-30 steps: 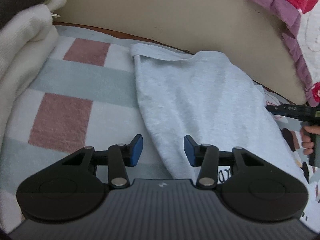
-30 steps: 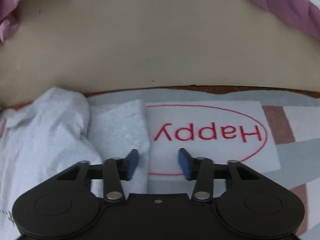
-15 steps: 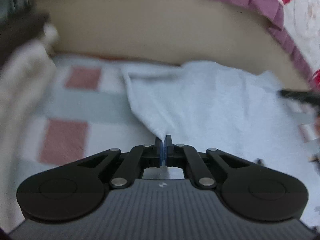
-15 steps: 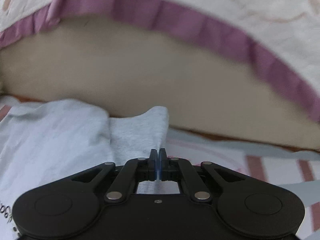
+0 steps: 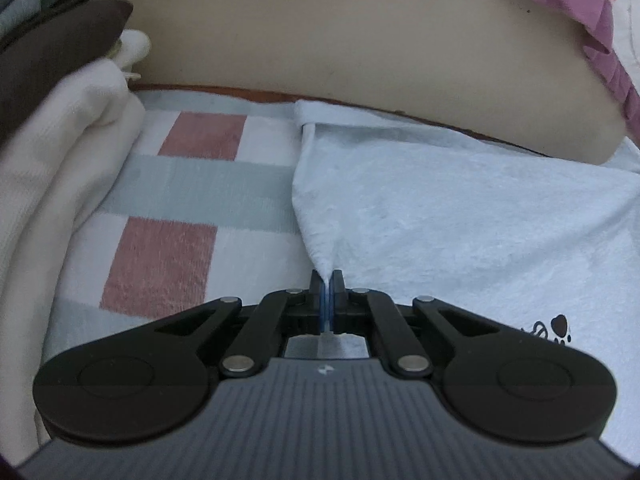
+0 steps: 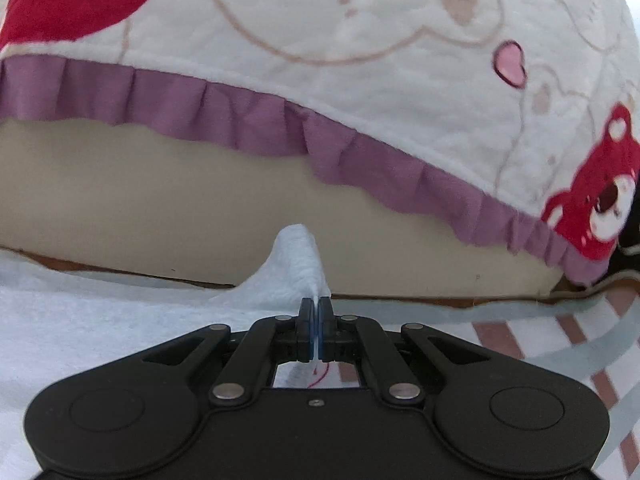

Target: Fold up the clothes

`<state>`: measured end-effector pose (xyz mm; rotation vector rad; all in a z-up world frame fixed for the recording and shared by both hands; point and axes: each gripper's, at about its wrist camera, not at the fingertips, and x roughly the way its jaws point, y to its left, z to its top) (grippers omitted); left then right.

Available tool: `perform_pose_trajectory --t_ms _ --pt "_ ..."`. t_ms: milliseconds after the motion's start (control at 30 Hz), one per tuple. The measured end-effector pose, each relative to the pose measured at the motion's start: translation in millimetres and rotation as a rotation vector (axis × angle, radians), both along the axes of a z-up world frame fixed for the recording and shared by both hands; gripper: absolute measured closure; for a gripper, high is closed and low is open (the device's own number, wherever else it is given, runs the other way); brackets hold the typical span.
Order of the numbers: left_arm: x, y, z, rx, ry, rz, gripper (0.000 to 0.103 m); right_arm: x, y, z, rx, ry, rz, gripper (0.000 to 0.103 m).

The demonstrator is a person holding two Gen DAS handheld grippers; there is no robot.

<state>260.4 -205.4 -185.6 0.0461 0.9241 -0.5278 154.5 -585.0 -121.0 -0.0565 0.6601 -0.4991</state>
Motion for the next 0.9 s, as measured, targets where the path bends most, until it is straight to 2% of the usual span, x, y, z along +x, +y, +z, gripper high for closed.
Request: perform_pose_trajectory --t_ms 67,167,233,333,367,433,467,500,533,567,633,700,733,800,833,900 --pt "0.2 0.5 -1.4 0.002 0.005 0.001 0.101 4.4 6.1 11.3 -0.032 -0.010 0.029 0.102" --pt "-0.3 0.4 -1.9 0.007 0.008 0.001 0.101 8.2 15.1 28.2 -0.077 -0.078 0.065 0.103" --pt "-1.5 -0.3 -1.5 0.015 0.010 0.001 0.101 15.2 20.9 30.3 -0.180 -0.058 0.087 0.103" --pt "-1.8 -1.4 -1.2 0.025 0.013 -0.004 0.101 31.0 31.5 10.6 -0.345 0.111 0.125 0.103" --pt "-1.5 -1.2 -0.9 0.026 0.016 -0.005 0.101 32.3 31.4 4.9 -0.352 0.140 0.113 0.103" --pt "-0.3 -0.2 -0.6 0.026 0.030 -0.008 0.100 29.2 25.7 -3.1 -0.352 0.163 0.033 0.092" --pt "0.7 0.4 -0.8 0.025 0.044 -0.009 0.100 26.2 22.2 -6.4 -0.342 0.172 -0.013 0.073" --pt "1.7 1.1 -1.0 0.024 0.058 -0.009 0.100 21.5 14.2 -9.0 -0.292 0.179 -0.034 0.045" --pt "3.1 2.0 -1.2 0.019 0.079 -0.015 0.100 16.9 6.2 -11.6 -0.243 0.185 -0.056 0.034" --pt "4.6 2.9 -1.5 0.010 0.104 -0.024 0.097 11.9 -1.7 -14.0 -0.189 0.191 -0.073 0.035" --pt "7.8 5.6 -0.5 -0.023 0.160 -0.045 0.094 -2.8 -15.6 -15.4 -0.008 0.185 -0.024 0.036" --pt "11.0 8.9 0.3 -0.067 0.218 -0.061 0.087 -17.7 -29.2 -16.9 0.175 0.176 0.024 0.036" --pt "12.6 10.8 -0.7 -0.096 0.246 -0.061 0.082 -26.5 -33.3 -17.9 0.279 0.152 0.044 0.036" --pt "14.7 14.0 -3.7 -0.143 0.289 -0.058 0.080 -43.2 -34.1 -20.9 0.457 0.119 0.076 0.036" --pt "14.8 14.5 -4.6 -0.146 0.292 -0.056 0.080 -50.3 -27.0 -24.8 0.503 0.120 0.084 0.036" --pt "13.1 14.0 -4.6 -0.143 0.282 -0.063 0.080 -57.6 -15.3 -35.3 0.513 0.146 0.092 0.035"
